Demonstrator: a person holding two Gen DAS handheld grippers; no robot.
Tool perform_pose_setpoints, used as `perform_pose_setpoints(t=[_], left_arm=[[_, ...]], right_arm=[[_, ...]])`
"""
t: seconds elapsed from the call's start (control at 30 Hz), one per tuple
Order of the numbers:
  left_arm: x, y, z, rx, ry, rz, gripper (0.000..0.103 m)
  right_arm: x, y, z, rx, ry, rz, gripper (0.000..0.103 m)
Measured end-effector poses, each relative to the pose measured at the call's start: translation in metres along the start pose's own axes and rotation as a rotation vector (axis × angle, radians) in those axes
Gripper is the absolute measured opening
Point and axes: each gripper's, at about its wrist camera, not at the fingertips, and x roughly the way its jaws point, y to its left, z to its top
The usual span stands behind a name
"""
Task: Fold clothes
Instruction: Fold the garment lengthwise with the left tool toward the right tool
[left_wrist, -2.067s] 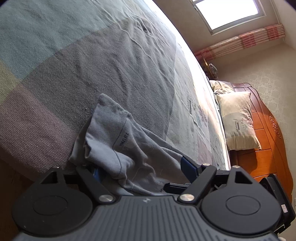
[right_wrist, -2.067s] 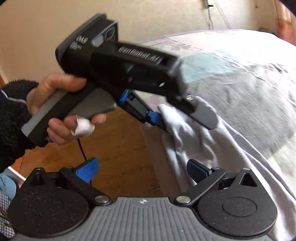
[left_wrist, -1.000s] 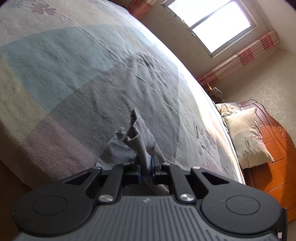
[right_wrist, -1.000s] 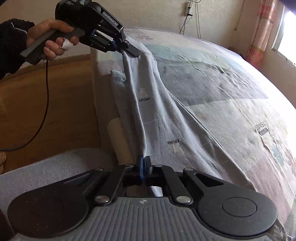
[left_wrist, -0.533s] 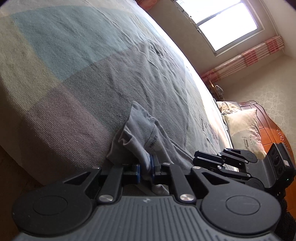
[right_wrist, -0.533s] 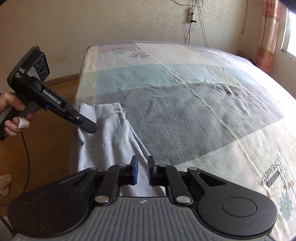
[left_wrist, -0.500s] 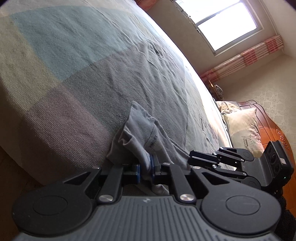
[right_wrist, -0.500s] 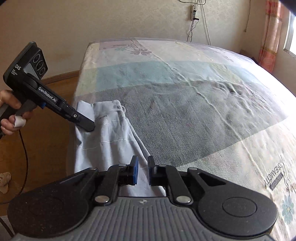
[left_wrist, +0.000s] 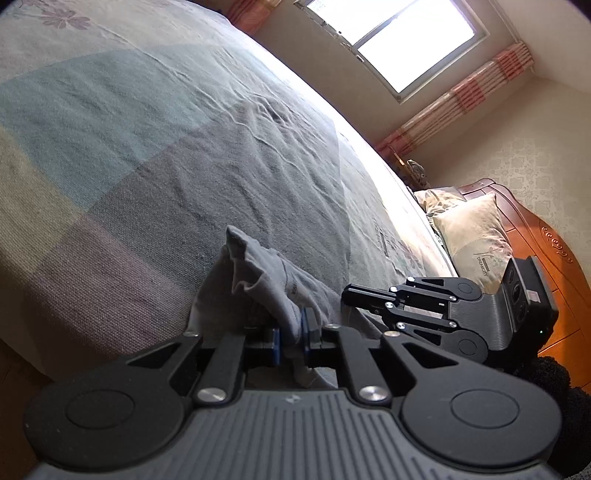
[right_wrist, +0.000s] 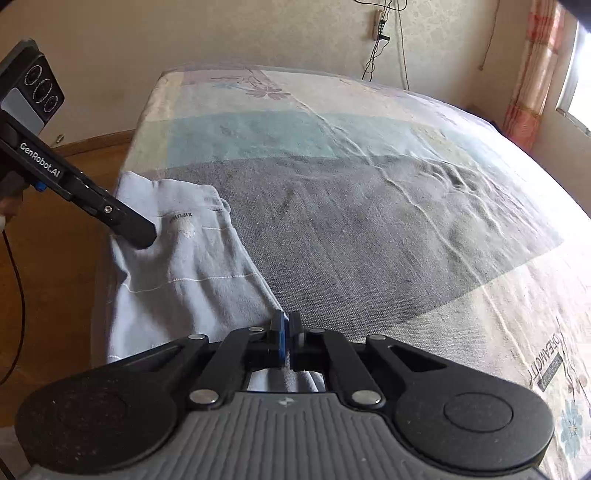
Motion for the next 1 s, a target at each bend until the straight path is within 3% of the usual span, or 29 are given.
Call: perform_pose_setpoints(t=[0.07,0.17,0.27,0.3,0.47,0.57,0.87,0.9,0.93,1.0], left_arm=[[-0.001,-0.001,0.001,0.011,0.003,0.008,0.009],[-0.002,0.002,0.0,-0.007,-0.007,-0.005,0.01],[-0.002,0.008,0.0,-0.044,-0.026,-0.032,0.031],[-0.003,0.01,-0.001,-0.056,-0.032,-0.041,0.032],[-0.004,0.02,-0.002,-0.117,-0.062,-0.085,0.031],[-0.004,0.017,-0.001,-0.111,-0.057,-0.067,0.031],[-0.004,0.009,0.002,-0.091,-0.04,-0.008,0.03],[-0.004,0.008,0.002,-0.088,-0.038,-0.001,0.028],[-0.003,0.007,0.003,-0.086,-0.037,0.005,0.026],[-0.004,0.001,0.004,-0.068,-0.034,0.027,0.026]], right_arm=[[0.002,-0.005,0.0,0.023,0.007,-0.034,0.001],[-0.004,-0.008,-0.002,0.063,0.016,-0.014,0.004],[-0.028,-0.005,-0.006,0.066,-0.005,-0.007,0.009],[-0.038,-0.003,-0.01,0.07,-0.007,0.0,0.01],[-0.088,0.007,-0.047,0.082,0.033,0.043,0.01],[-0.106,0.017,-0.075,0.094,0.074,0.06,0.017],[-0.119,0.043,-0.107,0.074,0.083,0.059,0.019],[-0.118,0.044,-0.107,0.06,0.093,0.041,0.018],[-0.116,0.045,-0.108,0.039,0.11,0.008,0.005],[-0.117,0.045,-0.11,0.014,0.119,-0.023,0.002]])
